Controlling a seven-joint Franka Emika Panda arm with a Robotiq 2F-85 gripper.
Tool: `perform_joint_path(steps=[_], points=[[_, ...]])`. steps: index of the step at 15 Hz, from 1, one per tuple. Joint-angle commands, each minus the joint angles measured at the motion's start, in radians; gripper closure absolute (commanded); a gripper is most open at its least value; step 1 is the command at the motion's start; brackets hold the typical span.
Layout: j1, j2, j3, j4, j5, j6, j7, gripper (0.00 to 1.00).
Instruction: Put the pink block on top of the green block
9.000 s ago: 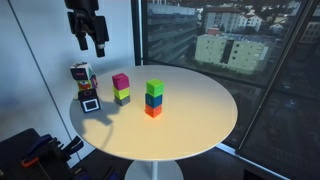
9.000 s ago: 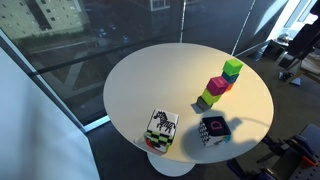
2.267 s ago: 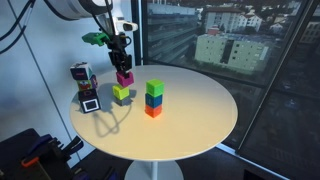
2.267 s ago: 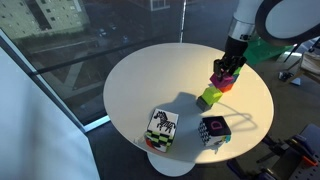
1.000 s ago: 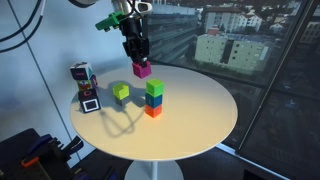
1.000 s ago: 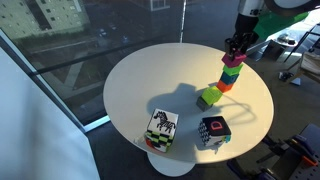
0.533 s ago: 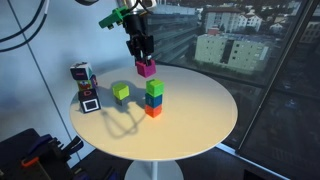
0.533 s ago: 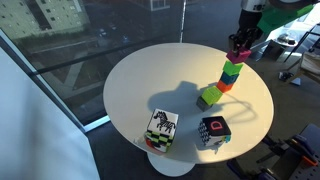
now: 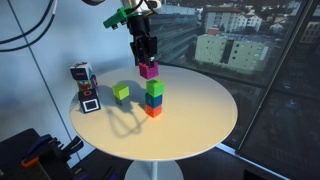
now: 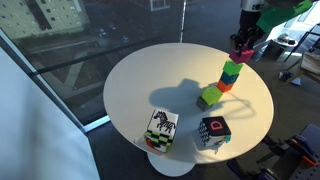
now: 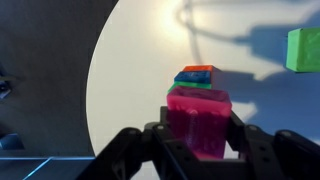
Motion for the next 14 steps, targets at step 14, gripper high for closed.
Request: perform_joint_path(steps=[14], points=[[0.005, 0.140, -0.019, 0.170, -0.008, -0.119, -0.004, 0.72]])
